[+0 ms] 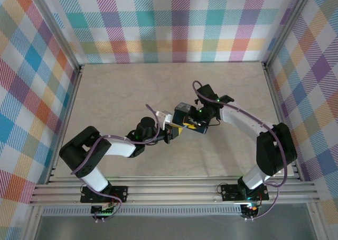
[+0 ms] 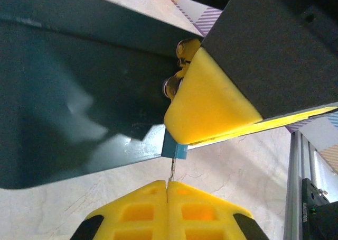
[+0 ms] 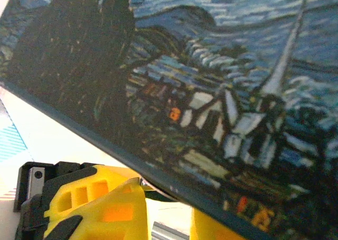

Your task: Unlock a padlock with a key

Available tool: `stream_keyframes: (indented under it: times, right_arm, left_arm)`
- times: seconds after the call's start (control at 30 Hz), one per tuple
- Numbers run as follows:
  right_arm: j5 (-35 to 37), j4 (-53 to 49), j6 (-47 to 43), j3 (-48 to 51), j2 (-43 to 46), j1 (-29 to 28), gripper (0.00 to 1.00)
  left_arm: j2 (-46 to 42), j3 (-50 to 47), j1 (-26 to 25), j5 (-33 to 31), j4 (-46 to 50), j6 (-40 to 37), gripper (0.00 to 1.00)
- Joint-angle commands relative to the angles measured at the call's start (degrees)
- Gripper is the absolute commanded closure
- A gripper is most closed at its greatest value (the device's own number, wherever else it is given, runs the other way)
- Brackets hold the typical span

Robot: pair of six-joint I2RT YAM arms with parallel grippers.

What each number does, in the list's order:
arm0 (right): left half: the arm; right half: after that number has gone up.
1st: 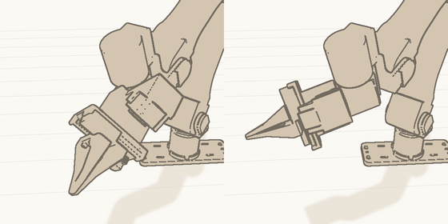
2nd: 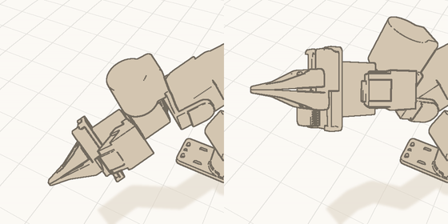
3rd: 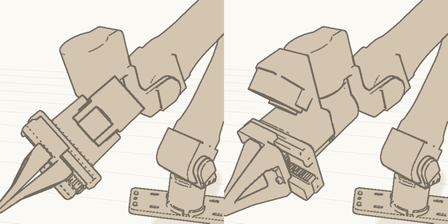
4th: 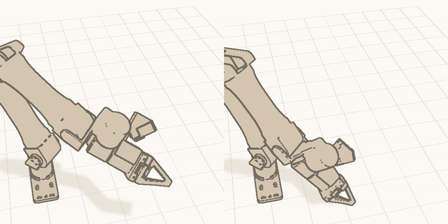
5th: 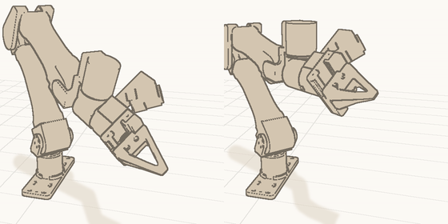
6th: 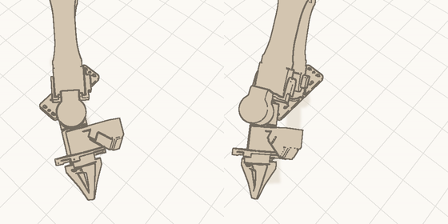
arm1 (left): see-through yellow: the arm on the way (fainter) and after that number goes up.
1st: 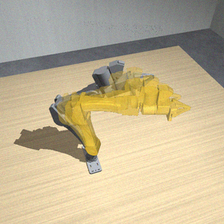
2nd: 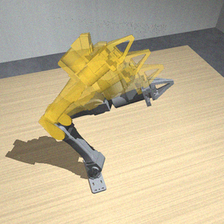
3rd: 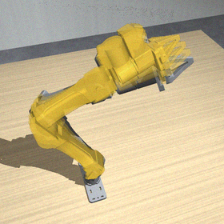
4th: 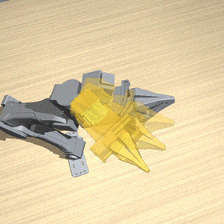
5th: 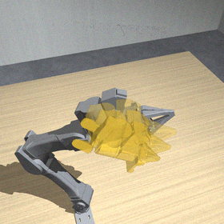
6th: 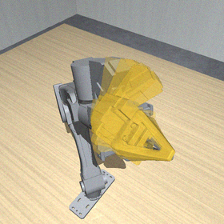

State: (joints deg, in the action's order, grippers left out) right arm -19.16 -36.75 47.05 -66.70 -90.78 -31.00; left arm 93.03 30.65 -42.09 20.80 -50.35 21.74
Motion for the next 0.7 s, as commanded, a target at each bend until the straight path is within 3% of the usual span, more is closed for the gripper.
stream_keyframes:
  times: [0.0, 0.3, 0.67]
  right_arm:
    - [-2.9, -5.0, -1.0, -0.8, -1.5, -1.5, 1.0]
    - [-6.0, -0.3, 2.8, -1.7, -3.0, -1.3, 1.0]
    - [-3.3, 2.8, 6.0, -1.1, -2.1, -0.2, 1.0]
  left_arm:
    - [-3.3, 1.8, 0.8, -0.5, -5.2, -3.4, 1.0]
    - [-1.8, -1.0, -0.6, -1.9, -9.0, -0.7, 1.0]
    - [-3.5, -6.7, -0.6, -2.8, -10.0, 3.0, 1.0]
